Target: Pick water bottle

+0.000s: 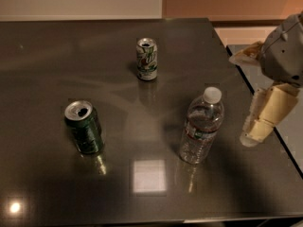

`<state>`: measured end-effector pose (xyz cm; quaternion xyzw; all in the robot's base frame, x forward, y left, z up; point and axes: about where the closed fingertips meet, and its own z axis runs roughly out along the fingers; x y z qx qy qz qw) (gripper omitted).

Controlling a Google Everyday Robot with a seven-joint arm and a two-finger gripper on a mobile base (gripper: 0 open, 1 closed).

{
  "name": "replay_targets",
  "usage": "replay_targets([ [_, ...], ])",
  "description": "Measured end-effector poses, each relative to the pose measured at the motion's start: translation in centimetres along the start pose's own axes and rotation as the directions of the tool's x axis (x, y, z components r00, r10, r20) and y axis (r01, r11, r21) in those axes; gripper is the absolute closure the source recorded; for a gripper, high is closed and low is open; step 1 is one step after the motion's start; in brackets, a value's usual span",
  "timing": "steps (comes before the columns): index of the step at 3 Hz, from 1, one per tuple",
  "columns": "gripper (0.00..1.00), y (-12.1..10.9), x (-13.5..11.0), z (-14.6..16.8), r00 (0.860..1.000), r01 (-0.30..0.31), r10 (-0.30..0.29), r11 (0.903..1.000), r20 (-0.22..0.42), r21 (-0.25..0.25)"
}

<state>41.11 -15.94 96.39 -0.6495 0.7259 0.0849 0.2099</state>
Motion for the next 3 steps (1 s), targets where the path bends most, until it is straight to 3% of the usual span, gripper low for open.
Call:
replay_targets([
  [1, 0.00, 1.4, -1.6, 1.4, 0.995, 0.044, -0.041, 0.9986, 0.090, -0.029],
  [3, 0.00, 3.0, -3.3, 3.5, 0.977, 0.072, -0.056, 0.9949, 0.204, -0.071],
])
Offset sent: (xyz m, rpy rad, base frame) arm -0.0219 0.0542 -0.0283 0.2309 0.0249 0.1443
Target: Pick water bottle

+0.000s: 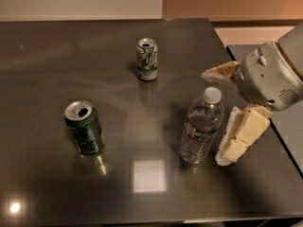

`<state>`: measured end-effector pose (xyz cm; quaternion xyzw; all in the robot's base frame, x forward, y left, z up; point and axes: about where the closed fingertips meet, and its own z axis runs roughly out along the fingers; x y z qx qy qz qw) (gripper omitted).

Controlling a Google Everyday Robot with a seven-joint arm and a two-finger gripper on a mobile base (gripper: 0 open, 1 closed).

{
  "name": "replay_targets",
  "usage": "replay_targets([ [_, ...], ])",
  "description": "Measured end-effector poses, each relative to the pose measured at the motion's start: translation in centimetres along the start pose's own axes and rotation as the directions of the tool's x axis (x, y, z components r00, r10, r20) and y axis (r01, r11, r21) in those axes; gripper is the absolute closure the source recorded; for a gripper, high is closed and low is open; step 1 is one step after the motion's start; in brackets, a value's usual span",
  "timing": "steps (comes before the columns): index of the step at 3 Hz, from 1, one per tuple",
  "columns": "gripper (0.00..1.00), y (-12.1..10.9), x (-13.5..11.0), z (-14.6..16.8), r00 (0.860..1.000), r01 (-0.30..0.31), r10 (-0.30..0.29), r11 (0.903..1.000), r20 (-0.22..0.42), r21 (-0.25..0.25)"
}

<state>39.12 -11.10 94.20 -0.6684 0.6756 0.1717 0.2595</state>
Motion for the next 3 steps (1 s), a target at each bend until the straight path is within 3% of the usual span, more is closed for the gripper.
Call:
replay_targets([
  [1, 0.18, 0.46, -0.31, 0.74, 1.000, -0.002, 0.003, 0.9998, 0.028, -0.021],
  [3, 0.64, 0.61, -1.10, 0.42, 0.998, -0.012, 0.015, 0.9993, 0.069, -0.034],
])
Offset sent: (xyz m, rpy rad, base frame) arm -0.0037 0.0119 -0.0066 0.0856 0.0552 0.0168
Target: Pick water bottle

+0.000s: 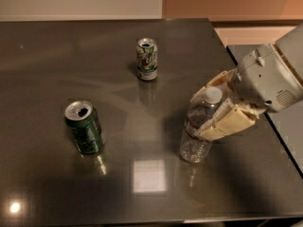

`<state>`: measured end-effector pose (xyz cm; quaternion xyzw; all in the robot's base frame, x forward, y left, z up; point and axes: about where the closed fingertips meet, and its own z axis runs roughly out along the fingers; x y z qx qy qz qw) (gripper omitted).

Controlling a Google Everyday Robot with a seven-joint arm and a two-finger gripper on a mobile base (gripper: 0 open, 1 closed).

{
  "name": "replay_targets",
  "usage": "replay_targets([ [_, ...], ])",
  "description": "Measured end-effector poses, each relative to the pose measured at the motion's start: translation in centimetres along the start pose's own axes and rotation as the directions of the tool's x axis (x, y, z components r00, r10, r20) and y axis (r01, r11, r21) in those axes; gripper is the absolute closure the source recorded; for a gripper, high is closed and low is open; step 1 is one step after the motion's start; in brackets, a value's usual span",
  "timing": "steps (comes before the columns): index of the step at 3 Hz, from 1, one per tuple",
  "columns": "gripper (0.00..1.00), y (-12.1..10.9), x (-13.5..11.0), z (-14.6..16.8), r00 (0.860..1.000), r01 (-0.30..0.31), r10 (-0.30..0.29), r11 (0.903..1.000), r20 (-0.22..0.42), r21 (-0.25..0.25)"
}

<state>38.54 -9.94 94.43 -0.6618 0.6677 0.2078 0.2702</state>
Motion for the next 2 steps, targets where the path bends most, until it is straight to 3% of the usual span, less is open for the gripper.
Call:
replay_targets([
  [1, 0.87, -0.1, -1.2, -1.4, 1.000, -0.002, 0.002, 0.9999, 0.015, 0.010],
  [2, 1.00, -1.0, -2.8, -3.7, 1.000, -0.013, 0.013, 0.9995, 0.026, 0.028],
])
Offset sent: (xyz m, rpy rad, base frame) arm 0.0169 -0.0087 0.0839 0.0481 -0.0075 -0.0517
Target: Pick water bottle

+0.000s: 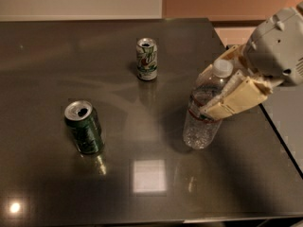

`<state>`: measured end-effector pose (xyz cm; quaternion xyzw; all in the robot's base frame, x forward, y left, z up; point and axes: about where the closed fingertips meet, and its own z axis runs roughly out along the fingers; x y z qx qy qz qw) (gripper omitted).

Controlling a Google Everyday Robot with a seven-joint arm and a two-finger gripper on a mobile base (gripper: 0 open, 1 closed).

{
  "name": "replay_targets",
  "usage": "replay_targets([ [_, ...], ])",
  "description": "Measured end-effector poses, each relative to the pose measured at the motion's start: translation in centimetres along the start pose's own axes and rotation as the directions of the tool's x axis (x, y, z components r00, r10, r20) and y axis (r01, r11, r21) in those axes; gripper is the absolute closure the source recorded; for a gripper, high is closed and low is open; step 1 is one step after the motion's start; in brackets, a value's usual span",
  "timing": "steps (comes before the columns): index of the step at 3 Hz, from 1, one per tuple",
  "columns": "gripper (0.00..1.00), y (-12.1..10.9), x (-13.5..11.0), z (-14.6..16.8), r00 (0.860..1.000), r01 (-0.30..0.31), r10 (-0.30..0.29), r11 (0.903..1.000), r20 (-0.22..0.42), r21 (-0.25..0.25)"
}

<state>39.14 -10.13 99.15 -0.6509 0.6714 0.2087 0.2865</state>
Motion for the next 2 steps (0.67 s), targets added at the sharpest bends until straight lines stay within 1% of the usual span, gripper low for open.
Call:
replay_targets([
  [1, 1.00, -3.06, -2.39, -4.20, 1.000, -0.027, 0.027, 0.9985, 0.014, 0.048],
  [2, 1.00, -3.07, -2.41, -4.15, 1.000, -0.027, 0.026, 0.9985, 0.014, 0.048],
])
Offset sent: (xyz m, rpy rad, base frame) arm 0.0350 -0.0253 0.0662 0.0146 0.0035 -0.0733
